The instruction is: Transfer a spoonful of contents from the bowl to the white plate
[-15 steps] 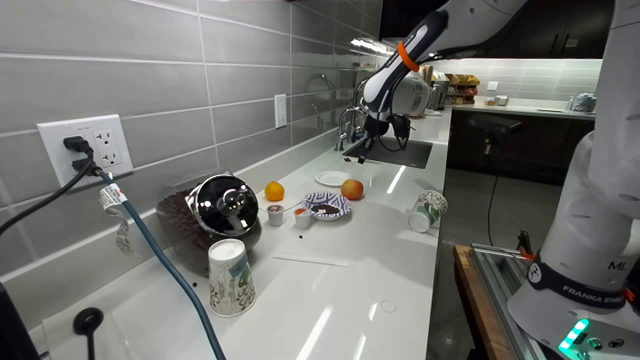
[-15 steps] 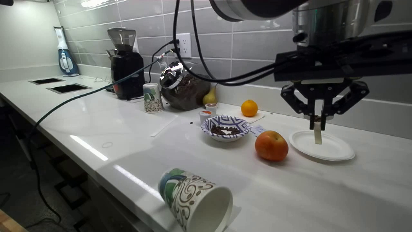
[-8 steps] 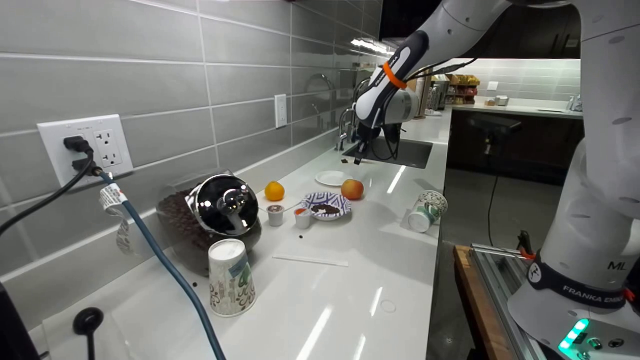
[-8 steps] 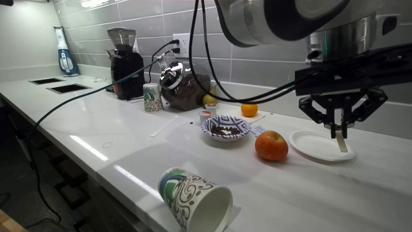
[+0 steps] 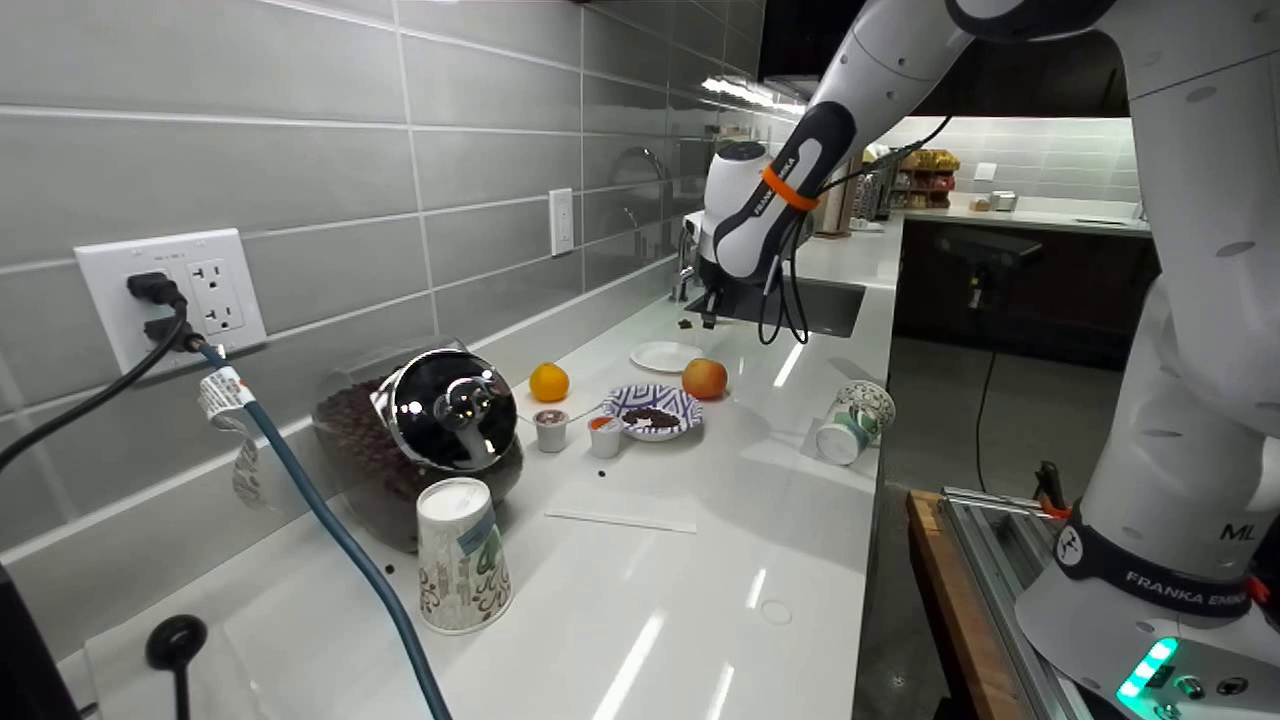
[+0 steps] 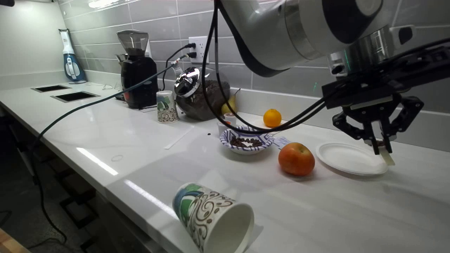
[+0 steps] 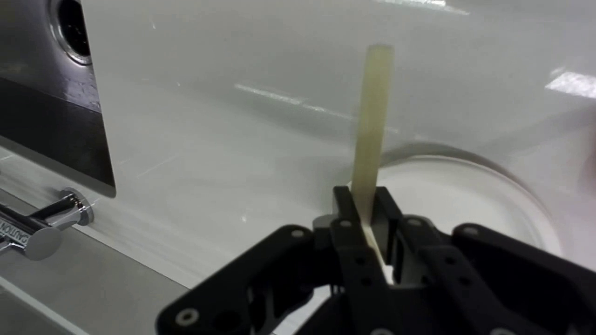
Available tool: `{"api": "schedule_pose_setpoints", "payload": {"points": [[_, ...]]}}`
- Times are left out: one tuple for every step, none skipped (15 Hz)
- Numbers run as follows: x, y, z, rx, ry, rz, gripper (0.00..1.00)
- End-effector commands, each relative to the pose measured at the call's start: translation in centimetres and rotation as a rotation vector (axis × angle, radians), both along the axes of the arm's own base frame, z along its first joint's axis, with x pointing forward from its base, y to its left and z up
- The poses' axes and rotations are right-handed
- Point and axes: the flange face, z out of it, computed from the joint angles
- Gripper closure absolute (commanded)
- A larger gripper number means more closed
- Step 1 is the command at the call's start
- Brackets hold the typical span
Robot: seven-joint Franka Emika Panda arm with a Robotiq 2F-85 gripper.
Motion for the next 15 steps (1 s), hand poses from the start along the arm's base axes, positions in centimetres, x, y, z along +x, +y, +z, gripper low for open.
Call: {"api": "schedule_pose_setpoints", "payload": {"points": [[1.1, 1.1, 0.2, -0.077, 0.036, -0.006, 0.94], [1.3, 1.5, 0.3, -0.093, 0.044, -0.006, 0.94], [1.5, 1.9, 0.4, -0.11, 0.049, 0.0, 0.94], [1.7, 2.3, 0.4, -0.127, 0.051, 0.004, 0.94], [2.0, 2.7, 0.2, -0.145, 0.057, 0.01, 0.94], [2.1, 3.0, 0.0, -0.16, 0.066, 0.015, 0.95], [2.3, 3.4, -0.2, -0.177, 0.073, 0.018, 0.95], [2.4, 3.8, -0.3, -0.196, 0.079, 0.017, 0.95], [2.7, 4.2, -0.4, -0.216, 0.084, 0.022, 0.95], [2.8, 4.6, -0.5, -0.236, 0.089, 0.026, 0.95], [3.0, 5.1, -0.7, -0.254, 0.096, 0.033, 0.95], [3.2, 5.5, -0.9, -0.274, 0.102, 0.038, 0.95], [3.2, 5.9, -1.1, -0.293, 0.111, 0.043, 0.95], [3.3, 6.3, -1.3, -0.314, 0.12, 0.046, 0.95], [3.3, 6.7, -1.5, -0.333, 0.129, 0.05, 0.95]]}}
